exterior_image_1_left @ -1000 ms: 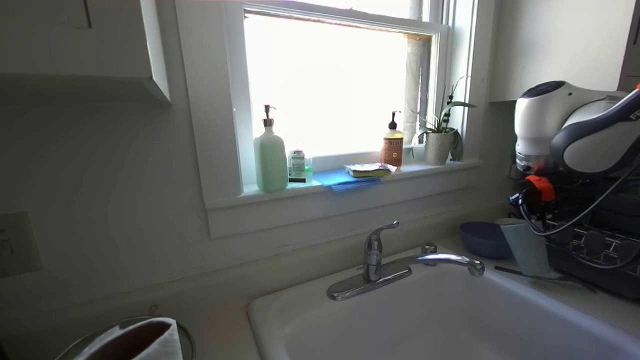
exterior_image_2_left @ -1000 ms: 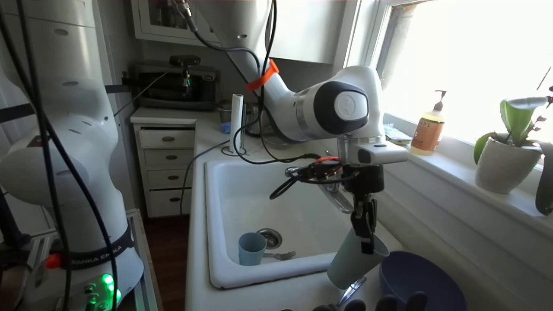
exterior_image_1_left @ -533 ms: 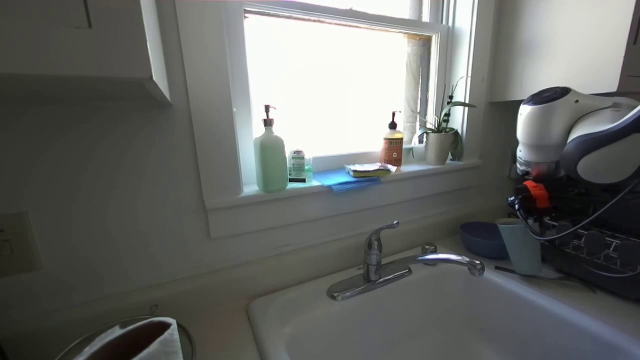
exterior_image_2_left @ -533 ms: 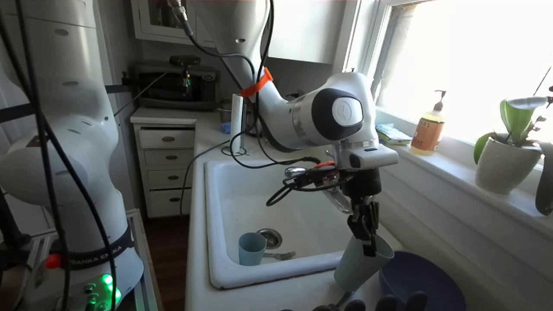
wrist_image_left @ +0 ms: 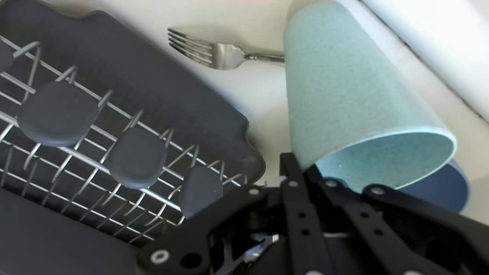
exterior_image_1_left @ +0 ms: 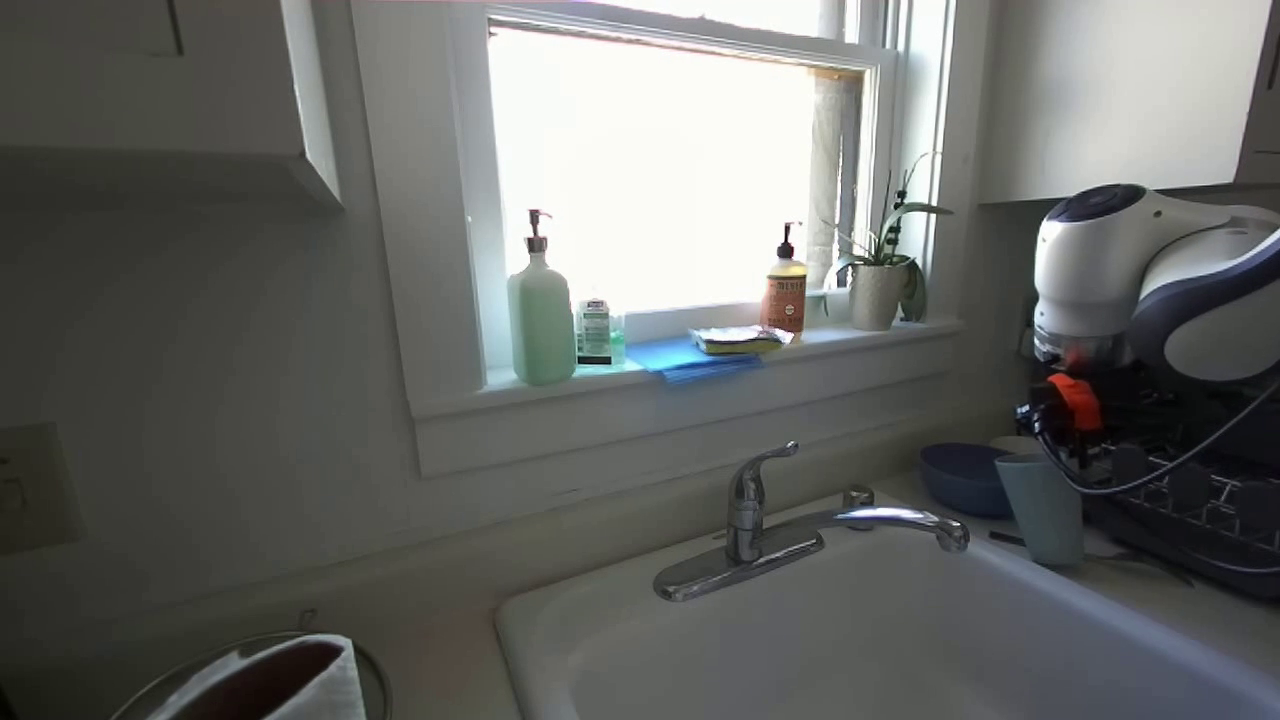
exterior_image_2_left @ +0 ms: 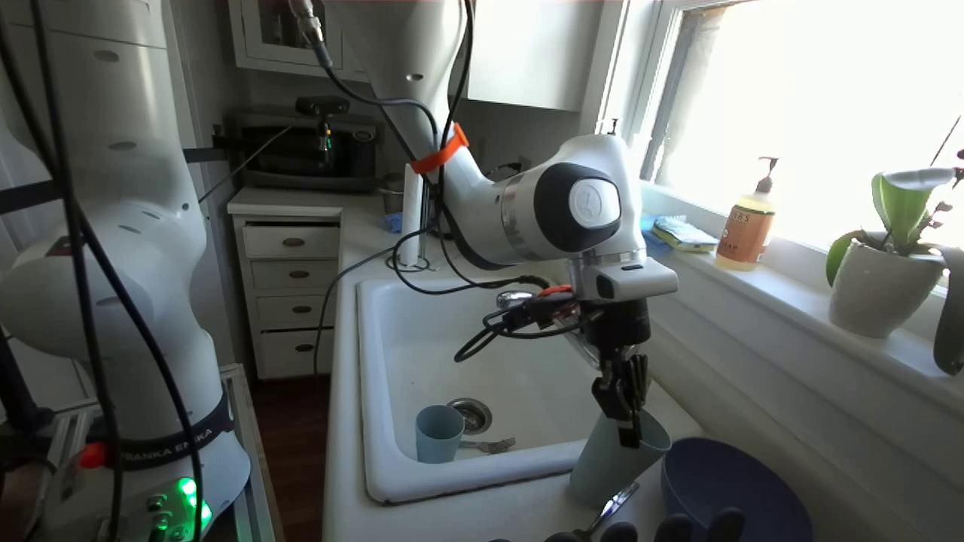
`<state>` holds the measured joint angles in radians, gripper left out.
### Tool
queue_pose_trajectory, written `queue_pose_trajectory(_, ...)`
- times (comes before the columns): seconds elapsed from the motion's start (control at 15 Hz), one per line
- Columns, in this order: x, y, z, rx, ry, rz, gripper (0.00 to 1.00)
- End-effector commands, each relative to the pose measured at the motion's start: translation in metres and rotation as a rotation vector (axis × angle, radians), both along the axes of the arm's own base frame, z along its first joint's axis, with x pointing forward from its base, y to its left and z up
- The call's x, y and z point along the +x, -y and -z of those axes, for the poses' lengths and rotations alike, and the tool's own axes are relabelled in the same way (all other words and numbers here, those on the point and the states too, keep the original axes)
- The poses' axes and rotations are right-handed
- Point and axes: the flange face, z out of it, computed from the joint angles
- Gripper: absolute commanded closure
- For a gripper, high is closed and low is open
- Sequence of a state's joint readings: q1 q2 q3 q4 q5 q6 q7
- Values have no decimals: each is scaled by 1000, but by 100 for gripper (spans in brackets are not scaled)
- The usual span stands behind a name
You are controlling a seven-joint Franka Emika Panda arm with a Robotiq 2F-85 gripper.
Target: Place the cup on the counter upright
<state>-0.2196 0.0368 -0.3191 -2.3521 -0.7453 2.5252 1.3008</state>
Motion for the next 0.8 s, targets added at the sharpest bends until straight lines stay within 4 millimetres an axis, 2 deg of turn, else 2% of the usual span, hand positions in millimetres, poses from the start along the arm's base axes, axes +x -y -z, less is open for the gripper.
queue_pose_trajectory(0.0,-8,-5,2,-18,3,-18,99)
queue_pose_trajectory(0.13,-8,-6,2,-23,-9,-28,99)
queue_pose_trajectory(0.2,-8,-7,2,-23,-12,-33,73)
queue_pose_trajectory(0.33,-8,-8,2,-20,-21,-36,65)
queue_pose_trajectory(0.73,-8,-11,-5,2,-26,-42,23)
